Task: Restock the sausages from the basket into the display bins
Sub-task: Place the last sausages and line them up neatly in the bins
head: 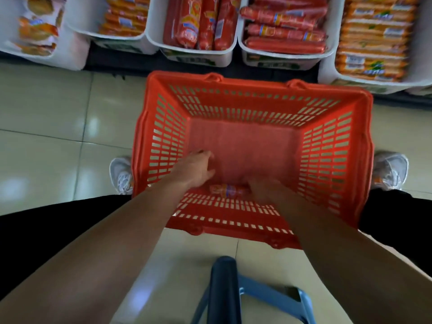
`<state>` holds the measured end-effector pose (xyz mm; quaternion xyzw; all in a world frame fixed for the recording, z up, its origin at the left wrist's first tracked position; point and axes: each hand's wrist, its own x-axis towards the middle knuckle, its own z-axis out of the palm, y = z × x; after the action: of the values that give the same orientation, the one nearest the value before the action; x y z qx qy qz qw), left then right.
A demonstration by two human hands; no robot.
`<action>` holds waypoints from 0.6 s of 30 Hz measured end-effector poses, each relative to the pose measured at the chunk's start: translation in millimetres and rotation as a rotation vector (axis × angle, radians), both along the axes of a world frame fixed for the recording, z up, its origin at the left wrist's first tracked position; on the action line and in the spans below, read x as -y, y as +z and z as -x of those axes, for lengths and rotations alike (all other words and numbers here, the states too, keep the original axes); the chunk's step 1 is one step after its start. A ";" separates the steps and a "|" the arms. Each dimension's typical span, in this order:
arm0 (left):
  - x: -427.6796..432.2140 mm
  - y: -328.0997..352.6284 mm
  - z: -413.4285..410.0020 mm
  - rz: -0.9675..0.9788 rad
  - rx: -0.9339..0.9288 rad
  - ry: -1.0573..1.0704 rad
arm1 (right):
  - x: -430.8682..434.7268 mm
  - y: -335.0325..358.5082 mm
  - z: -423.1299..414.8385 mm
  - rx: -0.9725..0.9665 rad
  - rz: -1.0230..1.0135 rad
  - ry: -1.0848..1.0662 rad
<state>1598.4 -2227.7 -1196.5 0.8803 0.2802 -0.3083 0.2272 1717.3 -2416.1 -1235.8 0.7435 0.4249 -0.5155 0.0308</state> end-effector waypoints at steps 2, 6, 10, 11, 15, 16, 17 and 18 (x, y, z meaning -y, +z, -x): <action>-10.3 -6.6 -0.6 0.016 0.009 0.062 | -4.8 -12.1 5.4 0.002 -0.005 0.026; -27.4 -16.2 -3.7 0.019 0.005 0.195 | -5.6 -29.4 5.3 0.032 0.018 0.123; -31.6 -22.8 -1.5 0.006 0.019 0.224 | -3.0 -35.2 -3.9 0.111 0.002 0.156; -31.4 -22.8 -0.5 0.003 0.026 0.224 | -1.5 -34.4 -8.4 0.154 -0.012 0.142; -29.3 -21.1 1.3 0.011 0.033 0.247 | 9.3 -29.5 -38.7 0.314 -0.006 -0.065; -28.1 -19.7 1.5 0.013 0.032 0.250 | 12.8 -27.8 -46.9 0.328 0.009 -0.143; -26.6 -17.9 1.8 0.011 0.034 0.248 | 16.3 -26.0 -54.7 0.323 0.022 -0.224; -25.1 -15.1 1.6 0.008 0.035 0.244 | 19.0 -22.4 -60.9 0.307 0.026 -0.301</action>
<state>1596.8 -2202.6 -1211.6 0.8441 0.3798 -0.2639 0.2712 1778.1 -2435.1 -1258.2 0.8678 0.2929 -0.4004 0.0272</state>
